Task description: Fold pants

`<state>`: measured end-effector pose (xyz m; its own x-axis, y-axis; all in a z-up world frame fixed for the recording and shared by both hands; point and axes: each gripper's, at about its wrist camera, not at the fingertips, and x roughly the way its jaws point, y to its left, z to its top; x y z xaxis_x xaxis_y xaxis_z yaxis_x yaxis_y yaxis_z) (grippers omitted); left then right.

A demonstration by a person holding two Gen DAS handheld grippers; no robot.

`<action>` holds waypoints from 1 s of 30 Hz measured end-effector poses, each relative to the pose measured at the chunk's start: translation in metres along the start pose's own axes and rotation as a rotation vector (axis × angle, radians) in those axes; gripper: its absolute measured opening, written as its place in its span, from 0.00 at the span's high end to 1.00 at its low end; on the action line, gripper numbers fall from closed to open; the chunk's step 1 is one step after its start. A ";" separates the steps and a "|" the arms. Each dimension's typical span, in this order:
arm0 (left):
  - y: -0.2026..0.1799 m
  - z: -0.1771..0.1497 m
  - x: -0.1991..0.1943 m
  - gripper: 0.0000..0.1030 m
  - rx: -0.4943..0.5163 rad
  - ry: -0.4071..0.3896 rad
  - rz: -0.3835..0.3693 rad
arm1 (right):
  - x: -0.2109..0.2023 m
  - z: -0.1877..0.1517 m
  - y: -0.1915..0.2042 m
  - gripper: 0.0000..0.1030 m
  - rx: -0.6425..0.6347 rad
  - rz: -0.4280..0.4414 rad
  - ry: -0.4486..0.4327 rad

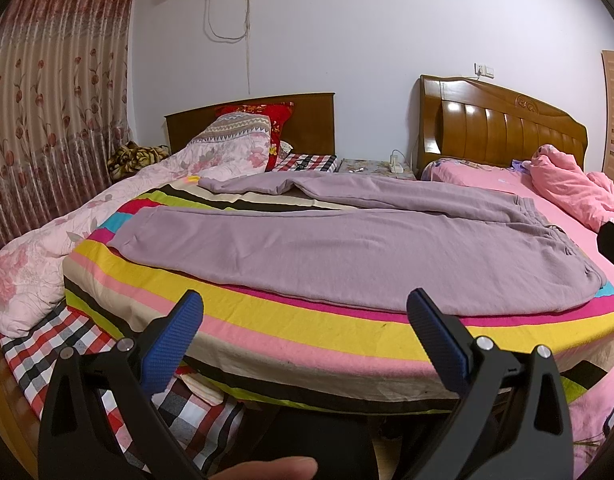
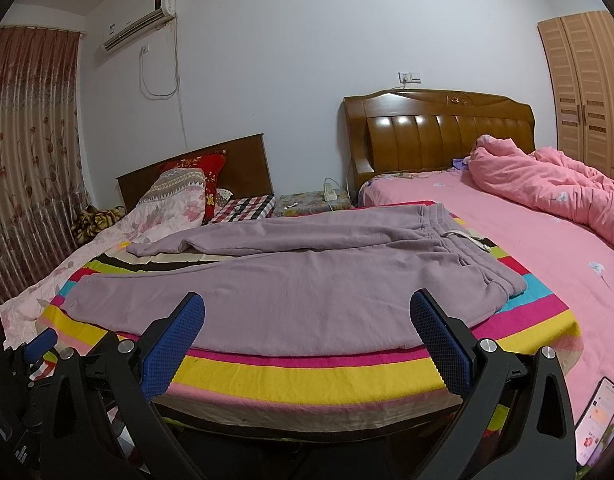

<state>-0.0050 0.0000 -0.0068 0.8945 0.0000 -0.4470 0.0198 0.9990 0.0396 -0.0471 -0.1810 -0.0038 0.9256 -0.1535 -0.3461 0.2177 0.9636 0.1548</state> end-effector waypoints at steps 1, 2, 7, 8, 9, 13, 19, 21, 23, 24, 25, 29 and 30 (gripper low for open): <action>0.001 -0.001 0.000 0.01 0.000 0.000 0.000 | 0.000 -0.001 0.000 0.04 0.000 -0.001 0.000; 0.000 0.000 0.000 0.01 0.000 0.001 0.000 | 0.000 0.000 0.000 0.04 -0.001 0.000 0.000; 0.000 -0.001 0.000 0.01 0.001 0.002 0.000 | 0.000 0.000 0.000 0.04 -0.001 -0.001 0.002; 0.001 -0.002 -0.001 0.01 0.001 0.002 0.000 | 0.000 0.000 0.000 0.04 -0.001 0.000 0.002; 0.000 -0.001 0.000 0.01 0.001 0.001 0.000 | 0.000 0.000 0.000 0.04 0.000 -0.001 0.002; 0.001 -0.002 -0.001 0.01 0.001 0.003 0.000 | 0.000 0.000 0.000 0.04 0.000 -0.001 0.002; 0.003 -0.003 -0.001 0.01 0.004 0.007 0.001 | 0.000 0.000 0.000 0.04 0.000 -0.002 0.002; 0.002 -0.003 -0.001 0.01 0.003 0.007 0.002 | 0.000 0.000 0.000 0.04 0.000 -0.002 0.003; 0.004 -0.003 -0.001 0.01 0.003 0.009 0.002 | 0.000 -0.001 0.000 0.04 0.000 -0.001 0.005; 0.004 -0.004 -0.001 0.01 0.003 0.009 0.003 | 0.000 -0.003 0.001 0.04 0.000 -0.001 0.005; 0.003 -0.003 -0.001 0.01 0.003 0.009 0.003 | 0.000 -0.003 0.000 0.04 0.000 -0.001 0.005; 0.005 -0.005 -0.001 0.01 0.003 0.015 0.003 | 0.000 -0.005 0.000 0.04 0.000 -0.001 0.008; 0.003 -0.004 0.000 0.01 0.004 0.014 0.004 | 0.001 -0.005 0.000 0.04 0.000 0.000 0.010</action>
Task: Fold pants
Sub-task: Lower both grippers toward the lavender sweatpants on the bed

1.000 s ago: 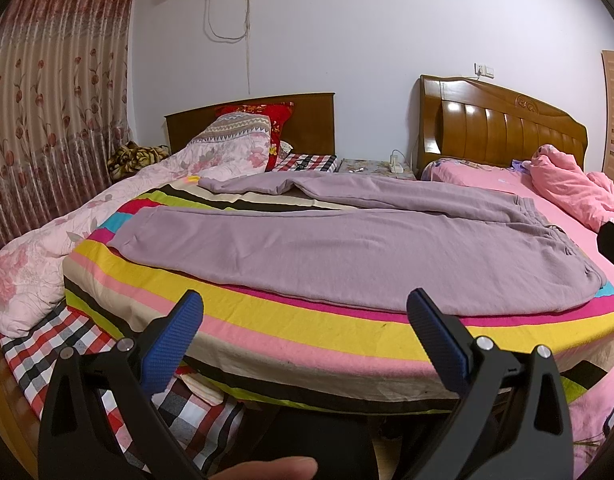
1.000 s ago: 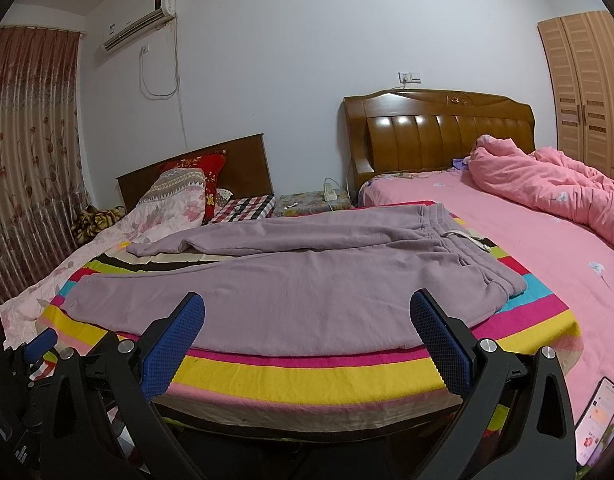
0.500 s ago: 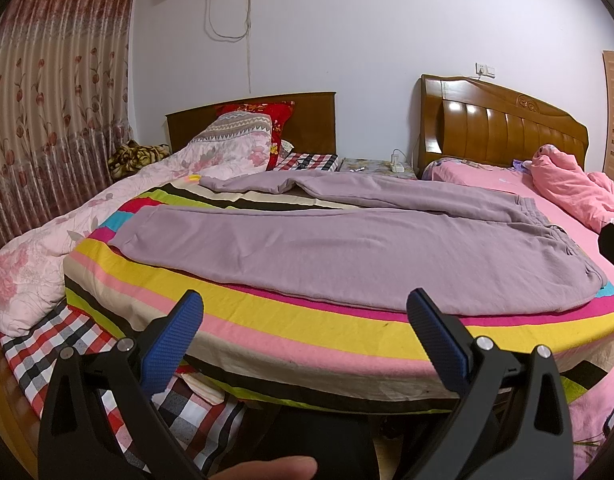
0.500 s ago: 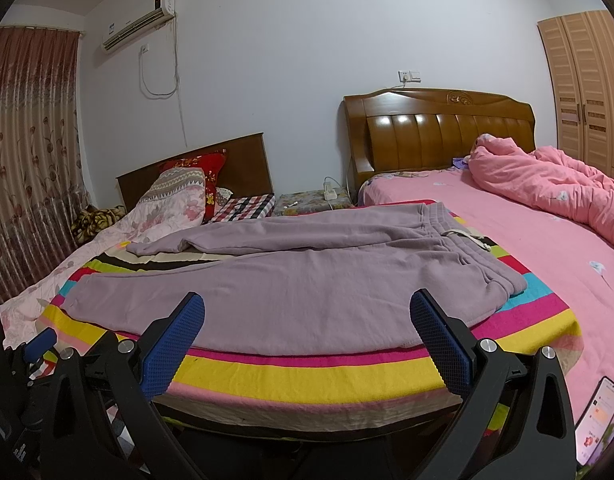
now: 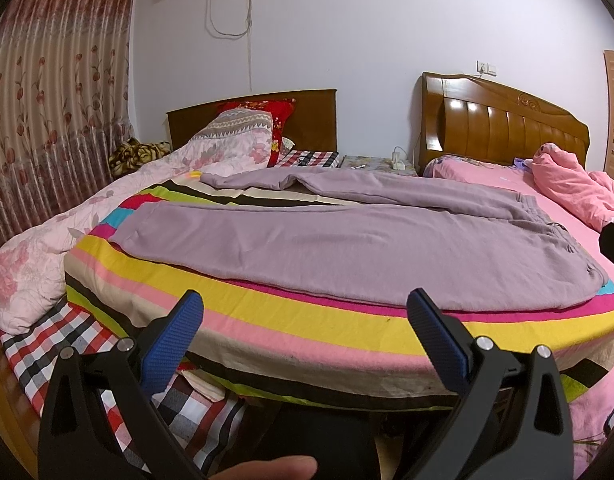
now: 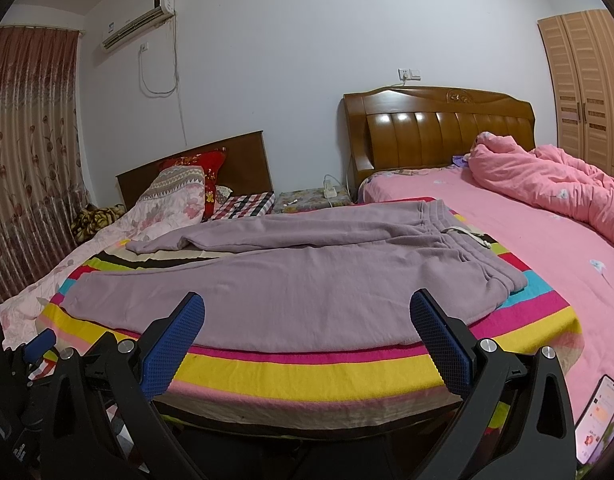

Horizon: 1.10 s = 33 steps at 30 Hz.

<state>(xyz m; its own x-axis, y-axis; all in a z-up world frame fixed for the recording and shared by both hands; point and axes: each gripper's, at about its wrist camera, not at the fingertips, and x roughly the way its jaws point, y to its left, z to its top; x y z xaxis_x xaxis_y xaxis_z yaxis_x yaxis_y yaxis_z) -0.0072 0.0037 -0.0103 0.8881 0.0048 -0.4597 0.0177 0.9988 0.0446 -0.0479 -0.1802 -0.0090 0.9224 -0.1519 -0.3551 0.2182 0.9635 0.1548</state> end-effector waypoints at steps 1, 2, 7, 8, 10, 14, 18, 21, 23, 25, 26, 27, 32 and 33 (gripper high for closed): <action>0.000 0.000 0.000 0.01 0.000 0.000 0.000 | 0.000 -0.001 0.000 0.04 0.001 0.001 0.001; 0.000 0.000 0.000 0.01 0.000 0.000 0.000 | -0.001 -0.002 0.000 0.04 0.001 0.000 0.001; 0.000 0.000 0.000 0.01 0.001 0.000 0.000 | 0.001 -0.002 -0.001 0.04 -0.001 0.002 0.005; 0.000 -0.001 0.001 0.01 0.004 -0.002 -0.002 | 0.003 0.000 -0.001 0.04 -0.003 0.002 0.008; -0.002 0.000 0.002 0.01 0.012 -0.001 -0.003 | 0.006 0.000 -0.001 0.04 -0.007 0.003 0.018; -0.007 0.016 0.021 0.01 0.087 -0.002 -0.034 | 0.023 0.010 -0.003 0.04 -0.087 0.052 0.019; -0.024 0.069 0.067 0.01 0.245 0.050 -0.043 | 0.064 0.048 -0.020 0.04 -0.192 0.140 0.024; -0.039 0.114 0.108 0.01 0.317 0.035 -0.027 | 0.118 0.089 -0.046 0.04 -0.228 0.119 0.080; -0.048 0.143 0.141 0.01 0.339 0.047 -0.075 | 0.160 0.113 -0.064 0.04 -0.260 0.078 0.125; -0.061 0.171 0.186 0.01 0.364 0.087 -0.175 | 0.205 0.135 -0.080 0.04 -0.278 0.049 0.178; -0.066 0.181 0.203 0.01 0.371 0.090 -0.212 | 0.235 0.146 -0.089 0.04 -0.291 0.042 0.216; -0.070 0.191 0.224 0.01 0.370 0.082 -0.253 | 0.259 0.155 -0.097 0.04 -0.303 0.050 0.244; -0.101 0.231 0.353 0.01 0.362 0.303 -0.479 | 0.389 0.183 -0.137 0.04 -0.285 0.143 0.395; -0.104 0.236 0.378 0.02 0.334 0.359 -0.487 | 0.408 0.185 -0.142 0.04 -0.298 0.145 0.424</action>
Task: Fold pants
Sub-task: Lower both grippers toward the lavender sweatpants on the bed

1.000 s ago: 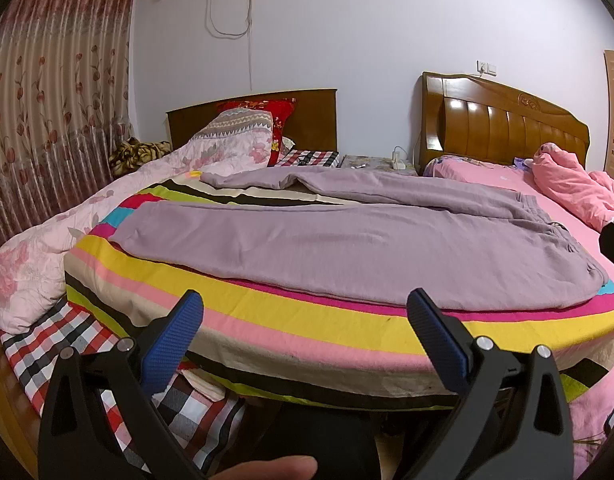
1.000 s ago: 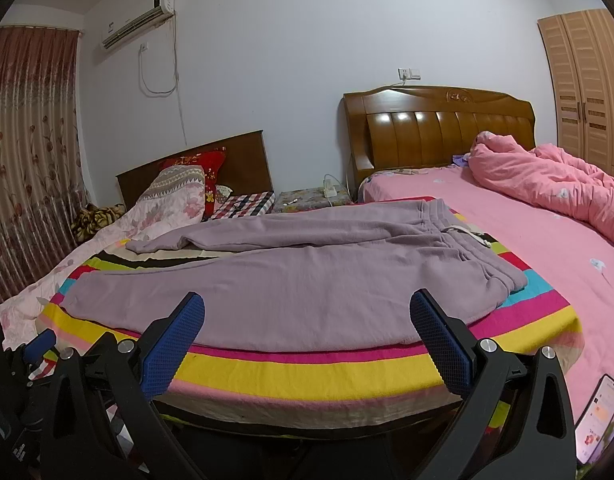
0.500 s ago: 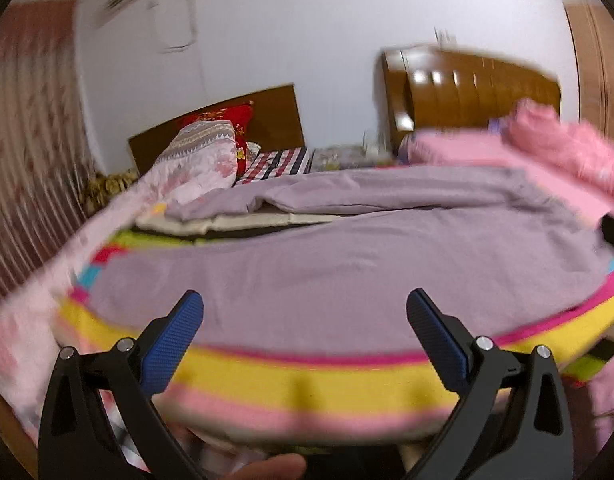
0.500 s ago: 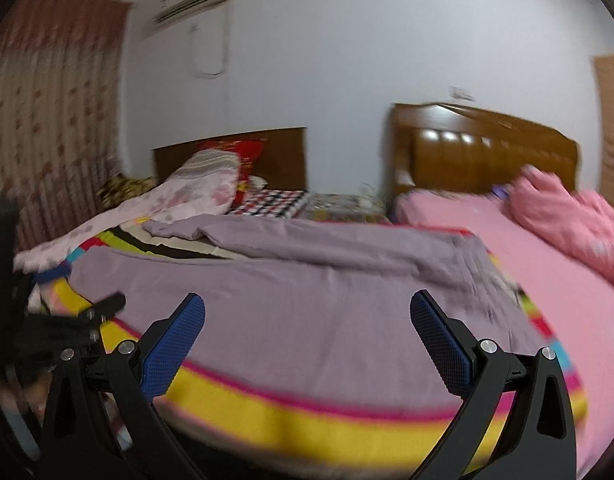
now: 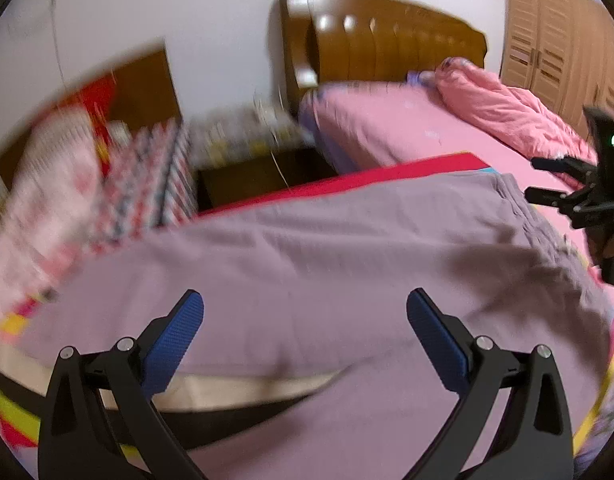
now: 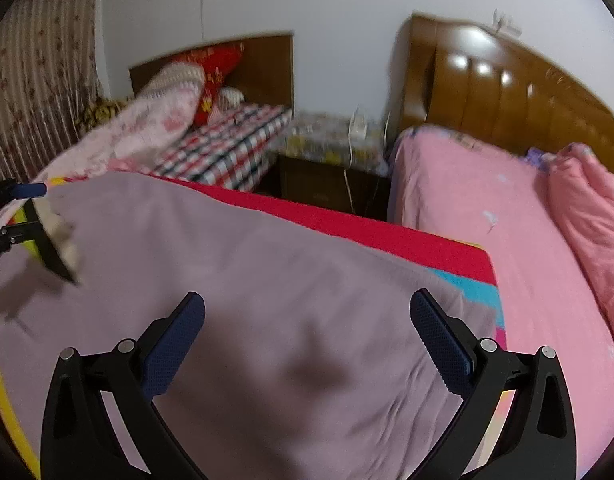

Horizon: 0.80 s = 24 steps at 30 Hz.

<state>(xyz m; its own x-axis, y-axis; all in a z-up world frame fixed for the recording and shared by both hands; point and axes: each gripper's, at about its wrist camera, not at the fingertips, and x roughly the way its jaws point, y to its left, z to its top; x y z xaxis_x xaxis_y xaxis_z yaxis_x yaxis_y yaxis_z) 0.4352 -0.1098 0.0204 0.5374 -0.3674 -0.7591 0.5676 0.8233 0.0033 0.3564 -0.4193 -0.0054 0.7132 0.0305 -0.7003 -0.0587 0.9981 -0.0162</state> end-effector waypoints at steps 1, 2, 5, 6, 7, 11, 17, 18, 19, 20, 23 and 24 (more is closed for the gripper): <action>0.007 0.007 0.013 0.02 -0.024 0.020 -0.012 | 0.021 0.009 -0.010 0.04 -0.026 0.001 0.037; 0.019 0.016 0.028 0.02 -0.052 0.029 -0.032 | 0.034 0.015 -0.017 0.04 -0.047 0.008 0.056; 0.041 0.032 0.062 0.02 -0.073 0.018 -0.080 | 0.071 0.033 -0.040 0.04 -0.083 0.066 0.108; 0.042 0.034 0.071 0.02 -0.067 0.021 -0.086 | 0.082 0.037 -0.047 0.04 -0.087 0.077 0.125; 0.043 0.038 0.082 0.02 -0.057 0.026 -0.088 | 0.093 0.041 -0.051 0.04 -0.095 0.091 0.145; 0.040 0.052 0.123 0.02 -0.011 0.069 -0.101 | 0.139 0.050 -0.066 0.21 -0.140 0.181 0.237; 0.026 0.061 0.156 0.02 -0.017 0.131 -0.225 | 0.170 0.045 -0.065 0.31 -0.179 0.295 0.320; 0.022 0.060 0.158 0.02 -0.006 0.137 -0.224 | 0.168 0.045 -0.063 0.37 -0.185 0.313 0.315; 0.019 0.059 0.158 0.02 0.004 0.138 -0.218 | 0.165 0.045 -0.061 0.50 -0.192 0.332 0.312; 0.015 0.059 0.159 0.02 0.020 0.134 -0.207 | 0.158 0.043 -0.057 0.63 -0.202 0.338 0.303; 0.010 0.063 0.153 0.02 0.010 0.119 -0.223 | 0.126 0.037 -0.046 0.85 -0.282 0.268 0.230; 0.013 0.062 0.149 0.02 -0.005 0.110 -0.232 | 0.110 0.036 -0.040 0.85 -0.311 0.234 0.182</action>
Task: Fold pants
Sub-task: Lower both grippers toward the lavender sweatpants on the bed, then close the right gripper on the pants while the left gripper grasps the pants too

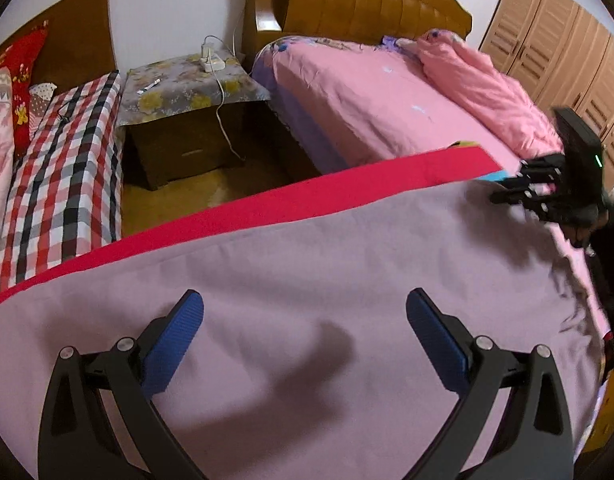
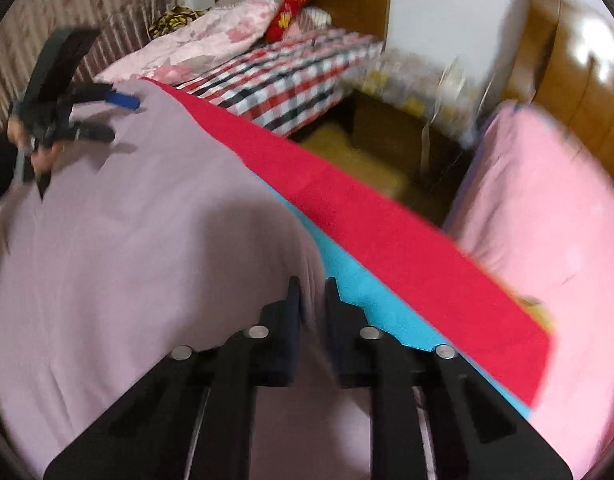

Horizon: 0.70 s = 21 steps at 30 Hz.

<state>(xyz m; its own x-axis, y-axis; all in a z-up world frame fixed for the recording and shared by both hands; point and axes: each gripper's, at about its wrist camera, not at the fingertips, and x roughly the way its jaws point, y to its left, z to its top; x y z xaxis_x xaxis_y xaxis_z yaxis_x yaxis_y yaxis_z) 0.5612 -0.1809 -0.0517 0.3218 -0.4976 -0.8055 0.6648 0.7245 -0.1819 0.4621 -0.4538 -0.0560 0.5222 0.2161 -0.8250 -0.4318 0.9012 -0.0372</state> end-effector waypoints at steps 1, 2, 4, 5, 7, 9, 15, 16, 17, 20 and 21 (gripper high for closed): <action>0.001 0.000 -0.007 0.02 -0.024 -0.015 -0.014 | -0.013 -0.003 0.009 0.85 -0.016 -0.033 -0.032; 0.003 -0.002 -0.014 0.02 -0.046 -0.026 -0.027 | -0.033 -0.005 0.025 0.85 -0.041 -0.088 -0.085; 0.007 -0.008 -0.031 0.02 -0.111 -0.056 -0.072 | -0.064 -0.011 0.053 0.85 -0.076 -0.167 -0.161; 0.009 -0.015 -0.044 0.02 -0.159 -0.076 -0.107 | -0.082 -0.015 0.072 0.85 -0.094 -0.210 -0.205; 0.010 -0.027 -0.064 0.02 -0.229 -0.101 -0.146 | -0.109 -0.025 0.104 0.85 -0.110 -0.256 -0.268; 0.006 -0.049 -0.092 0.02 -0.287 -0.140 -0.206 | -0.134 -0.041 0.142 0.85 -0.133 -0.318 -0.323; -0.016 -0.134 -0.163 0.02 -0.415 -0.207 -0.259 | -0.175 -0.098 0.229 0.86 -0.115 -0.391 -0.390; -0.019 -0.146 -0.169 0.02 -0.430 -0.209 -0.268 | -0.180 -0.107 0.239 0.86 -0.101 -0.402 -0.400; -0.022 -0.158 -0.172 0.02 -0.441 -0.200 -0.271 | -0.186 -0.119 0.251 0.86 -0.078 -0.421 -0.414; -0.027 -0.184 -0.174 0.02 -0.488 -0.182 -0.298 | -0.200 -0.141 0.268 0.86 -0.010 -0.418 -0.432; -0.027 -0.189 -0.172 0.02 -0.514 -0.178 -0.323 | -0.200 -0.145 0.273 0.86 -0.001 -0.422 -0.427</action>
<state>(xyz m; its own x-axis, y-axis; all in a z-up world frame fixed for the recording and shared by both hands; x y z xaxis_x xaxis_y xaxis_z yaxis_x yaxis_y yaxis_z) 0.3610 -0.0248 -0.0151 0.2952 -0.7693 -0.5666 0.3529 0.6388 -0.6836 0.1334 -0.3055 0.0167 0.8980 -0.0283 -0.4392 -0.1235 0.9416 -0.3132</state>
